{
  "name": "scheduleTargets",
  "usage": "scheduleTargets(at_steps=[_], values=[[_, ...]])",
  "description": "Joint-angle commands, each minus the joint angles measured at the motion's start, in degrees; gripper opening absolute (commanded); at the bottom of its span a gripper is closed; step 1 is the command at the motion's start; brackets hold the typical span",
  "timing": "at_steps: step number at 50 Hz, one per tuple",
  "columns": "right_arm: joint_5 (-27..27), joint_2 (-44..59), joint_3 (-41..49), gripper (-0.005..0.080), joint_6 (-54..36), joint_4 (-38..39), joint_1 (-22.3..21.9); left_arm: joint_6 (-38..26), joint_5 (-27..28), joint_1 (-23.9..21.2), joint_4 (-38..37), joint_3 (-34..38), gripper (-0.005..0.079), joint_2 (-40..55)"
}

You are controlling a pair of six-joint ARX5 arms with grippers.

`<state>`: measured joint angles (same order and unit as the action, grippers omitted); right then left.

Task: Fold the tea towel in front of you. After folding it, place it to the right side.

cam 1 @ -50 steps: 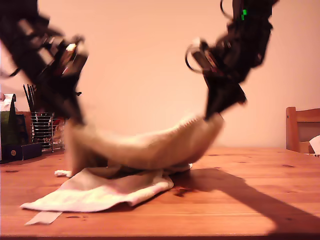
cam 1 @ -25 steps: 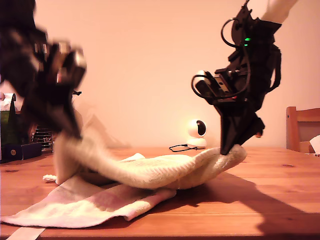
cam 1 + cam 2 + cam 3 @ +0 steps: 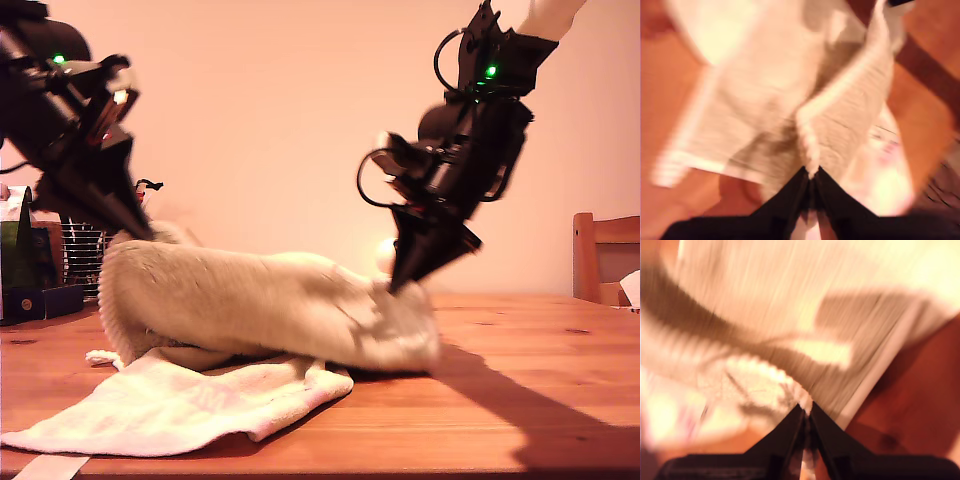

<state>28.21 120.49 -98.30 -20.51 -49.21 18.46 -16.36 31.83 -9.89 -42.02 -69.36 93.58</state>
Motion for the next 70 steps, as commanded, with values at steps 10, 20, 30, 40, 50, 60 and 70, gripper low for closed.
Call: scheduleTargets(at_steps=[10,20,30,40,50,60,70], values=[[-1.44,-0.77,-0.59,-0.0013,4.74,10.62,0.61,0.96,-1.14,1.64,4.13,0.44,-0.0021,4.39],[-3.37,-0.33,-0.59,-0.0013,6.19,16.94,0.68,1.62,-2.01,1.64,6.64,0.44,-0.0021,9.01],[-4.57,1.99,-0.59,-0.0013,8.26,22.40,1.31,3.02,-5.38,1.81,10.47,0.44,-0.0021,9.60],[-5.90,4.52,-0.61,-0.0013,8.57,26.49,2.36,3.04,-7.80,1.92,10.75,0.44,-0.0021,9.92],[-8.26,5.81,-0.61,-0.0004,8.55,27.19,2.64,3.06,-9.03,2.19,10.38,0.44,-0.0019,9.94],[-9.31,5.81,-0.94,0.0119,8.59,30.14,2.93,3.10,-13.00,2.19,10.64,0.44,0.0170,9.94],[-9.31,5.81,-1.03,0.0202,9.14,29.86,2.91,3.08,-17.99,2.60,11.04,0.42,0.0276,9.94]])
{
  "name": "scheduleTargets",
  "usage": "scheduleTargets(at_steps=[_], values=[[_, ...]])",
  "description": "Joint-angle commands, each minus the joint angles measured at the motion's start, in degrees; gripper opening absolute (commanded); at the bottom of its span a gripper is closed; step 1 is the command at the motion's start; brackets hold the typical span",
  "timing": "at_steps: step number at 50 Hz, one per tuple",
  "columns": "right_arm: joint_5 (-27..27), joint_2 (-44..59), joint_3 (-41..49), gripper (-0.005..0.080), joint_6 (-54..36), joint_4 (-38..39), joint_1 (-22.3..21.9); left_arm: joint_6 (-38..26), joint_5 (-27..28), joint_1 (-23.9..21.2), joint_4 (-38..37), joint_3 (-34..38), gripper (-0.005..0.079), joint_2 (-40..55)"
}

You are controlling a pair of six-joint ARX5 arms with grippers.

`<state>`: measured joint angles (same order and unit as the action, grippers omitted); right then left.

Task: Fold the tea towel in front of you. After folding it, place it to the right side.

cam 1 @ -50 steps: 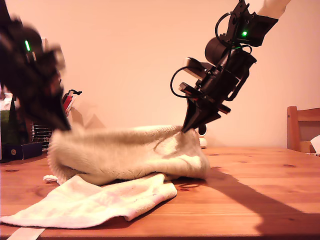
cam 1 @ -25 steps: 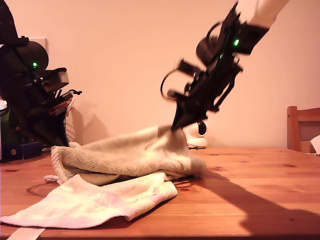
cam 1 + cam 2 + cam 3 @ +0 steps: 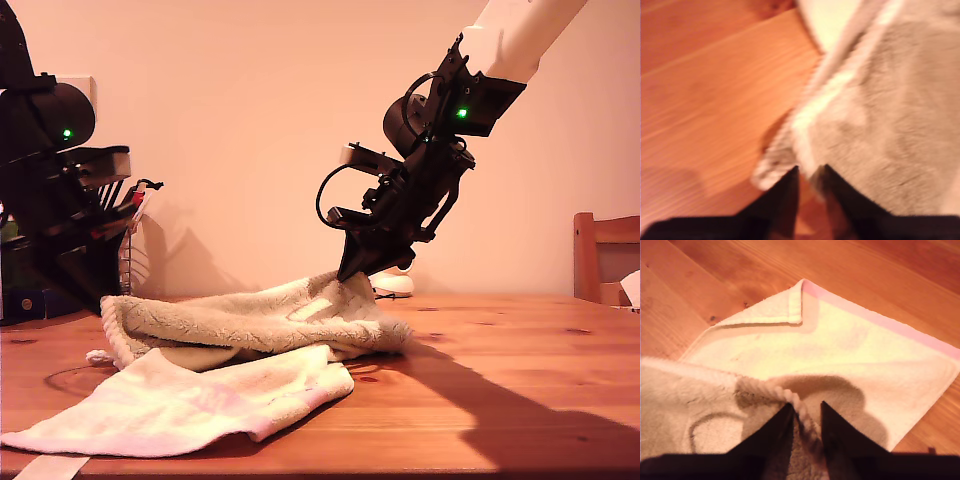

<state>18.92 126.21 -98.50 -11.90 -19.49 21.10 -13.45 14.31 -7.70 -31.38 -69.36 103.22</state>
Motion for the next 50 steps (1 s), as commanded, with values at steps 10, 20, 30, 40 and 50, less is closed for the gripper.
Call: scheduleTargets(at_steps=[10,20,30,40,50], values=[[-0.11,0.07,-3.28,0.0274,1.49,-1.79,0.11,1.09,-0.20,0.61,-0.31,0.39,0.0276,0.28],[-0.44,0.07,-6.84,0.0285,1.53,-7.72,0.11,4.55,4.94,0.63,-7.87,0.39,0.0276,0.26],[-0.15,0.07,-7.06,0.0284,0.02,-16.55,-0.24,5.99,14.62,0.50,-11.47,0.42,0.0276,0.17],[0.09,0.07,-7.06,0.0285,-0.52,-19.15,-1.03,6.60,15.63,-1.01,-12.52,0.42,0.0274,0.07],[0.63,0.07,-7.06,0.0284,-1.99,-20.70,-1.31,8.17,12.15,-0.96,-10.54,0.39,0.0268,-3.15]])
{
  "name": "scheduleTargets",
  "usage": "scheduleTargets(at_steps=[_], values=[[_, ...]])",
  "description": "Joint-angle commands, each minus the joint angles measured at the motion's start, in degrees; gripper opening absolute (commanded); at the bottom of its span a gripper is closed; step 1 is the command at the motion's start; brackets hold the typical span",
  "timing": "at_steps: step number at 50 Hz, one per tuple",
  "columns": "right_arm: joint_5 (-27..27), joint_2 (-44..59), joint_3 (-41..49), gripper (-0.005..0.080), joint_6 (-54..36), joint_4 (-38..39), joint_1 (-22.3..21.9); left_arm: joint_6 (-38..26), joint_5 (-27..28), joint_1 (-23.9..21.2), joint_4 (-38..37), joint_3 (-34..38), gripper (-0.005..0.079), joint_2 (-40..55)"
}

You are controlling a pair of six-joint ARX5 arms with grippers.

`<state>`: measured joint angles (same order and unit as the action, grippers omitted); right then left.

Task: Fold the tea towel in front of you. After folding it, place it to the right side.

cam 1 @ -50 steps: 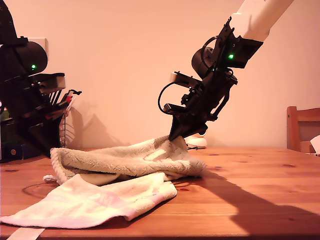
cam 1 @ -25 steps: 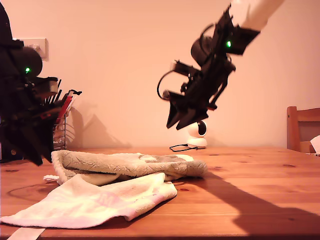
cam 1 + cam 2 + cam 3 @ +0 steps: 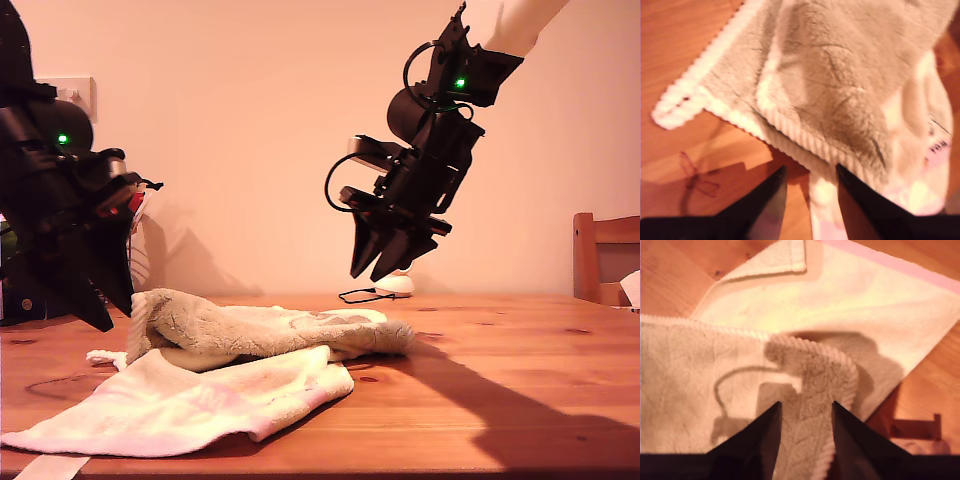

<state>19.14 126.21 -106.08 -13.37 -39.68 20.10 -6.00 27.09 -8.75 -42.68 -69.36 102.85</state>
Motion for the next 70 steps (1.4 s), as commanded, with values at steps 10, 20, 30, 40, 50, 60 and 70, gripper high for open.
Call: scheduleTargets(at_steps=[10,20,30,40,50,60,70], values=[[0.74,0.07,0.52,0.0284,-2.43,-5.92,-0.83,1.46,-1.64,0.55,-0.28,0.37,0.0267,-6.62],[1.57,0.07,0.55,0.0284,-3.69,-10.93,-1.97,2.25,0.28,-0.81,-0.26,1.31,0.0267,-6.86],[1.55,0.07,0.59,0.0284,-4.70,-12.13,-2.36,4.42,0.68,-3.17,4.59,6.32,0.0267,-6.86],[1.79,0.46,0.70,0.0285,-4.66,-13.81,-2.62,6.14,-0.31,-4.83,7.23,9.51,0.0266,-6.86],[1.97,1.36,2.34,0.0285,-4.63,-13.44,-2.60,8.87,-4.02,-7.04,10.91,11.30,0.0266,-6.86],[1.90,1.95,3.34,0.0285,-4.46,-11.41,-2.62,9.20,-9.46,-9.81,12.33,11.34,0.0266,-6.82],[1.95,3.69,3.34,0.0285,-4.48,-10.73,-2.67,9.22,-13.92,-10.67,13.05,12.11,0.0266,-6.49]])
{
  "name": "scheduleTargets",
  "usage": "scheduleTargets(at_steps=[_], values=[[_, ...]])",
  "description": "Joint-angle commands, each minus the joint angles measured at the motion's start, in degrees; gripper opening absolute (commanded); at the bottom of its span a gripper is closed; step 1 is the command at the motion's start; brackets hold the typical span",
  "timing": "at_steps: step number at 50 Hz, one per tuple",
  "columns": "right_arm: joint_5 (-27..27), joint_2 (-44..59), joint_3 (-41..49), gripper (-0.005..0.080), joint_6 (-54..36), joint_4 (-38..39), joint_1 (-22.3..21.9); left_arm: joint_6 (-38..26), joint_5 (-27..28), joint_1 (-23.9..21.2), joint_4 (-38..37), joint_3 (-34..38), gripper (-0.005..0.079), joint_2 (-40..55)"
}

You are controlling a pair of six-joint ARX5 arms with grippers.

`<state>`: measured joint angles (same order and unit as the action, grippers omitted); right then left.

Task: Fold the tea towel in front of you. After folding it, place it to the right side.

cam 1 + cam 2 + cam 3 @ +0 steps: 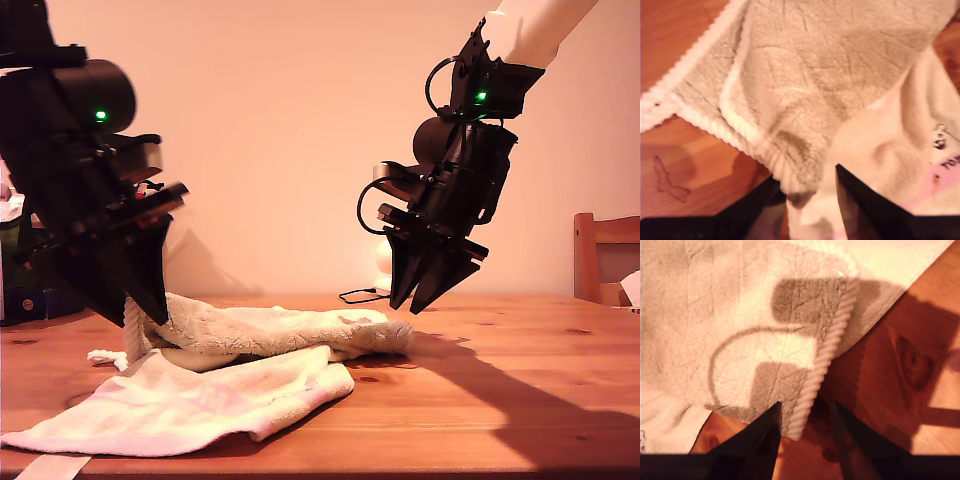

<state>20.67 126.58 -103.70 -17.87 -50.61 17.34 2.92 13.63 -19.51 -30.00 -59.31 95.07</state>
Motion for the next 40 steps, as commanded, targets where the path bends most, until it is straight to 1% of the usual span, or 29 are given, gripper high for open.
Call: scheduleTargets(at_steps=[1,8,16,19,21,24,28,30,33,37,40], values=[[0.42,3.72,0.96,0.0285,0.04,0.17,0.09,0.31,-0.55,0.11,0.44,2.19,0.0266,1.42],[2.08,5.60,0.98,0.0285,0.00,-0.81,0.07,0.31,-0.63,0.26,1.42,3.52,0.0266,2.12],[4.81,5.70,0.98,0.0285,0.09,-1.29,-0.24,0.31,-0.61,0.26,2.95,3.91,0.0266,2.12],[5.05,5.73,0.98,0.0281,0.02,-2.40,-0.28,0.31,-0.61,0.26,3.21,3.91,0.0264,2.12],[5.27,5.73,0.98,0.0280,0.02,-2.67,-0.28,0.28,-0.61,0.26,3.56,3.91,0.0240,2.12],[6.38,5.73,0.98,0.0279,0.02,-2.99,-0.33,0.26,-0.63,0.26,4.39,3.91,0.0179,2.12],[7.98,5.73,0.98,0.0256,0.02,-3.52,-0.33,0.11,-0.61,0.26,6.25,3.91,0.0098,2.12],[8.22,5.73,0.98,0.0242,0.04,-3.82,-0.33,0.11,-0.61,0.26,7.32,3.91,0.0074,2.12],[8.22,5.73,0.98,0.0205,0.00,-3.98,-0.22,0.11,-0.61,0.26,9.46,3.91,0.0037,2.12],[8.22,5.73,0.98,0.0111,-0.07,-3.48,-0.22,0.13,-0.59,0.26,12.28,3.91,-0.0013,2.12],[8.17,5.73,0.98,0.0063,-0.07,-3.41,-0.22,0.17,-0.57,0.26,13.31,3.91,-0.0019,2.12]])
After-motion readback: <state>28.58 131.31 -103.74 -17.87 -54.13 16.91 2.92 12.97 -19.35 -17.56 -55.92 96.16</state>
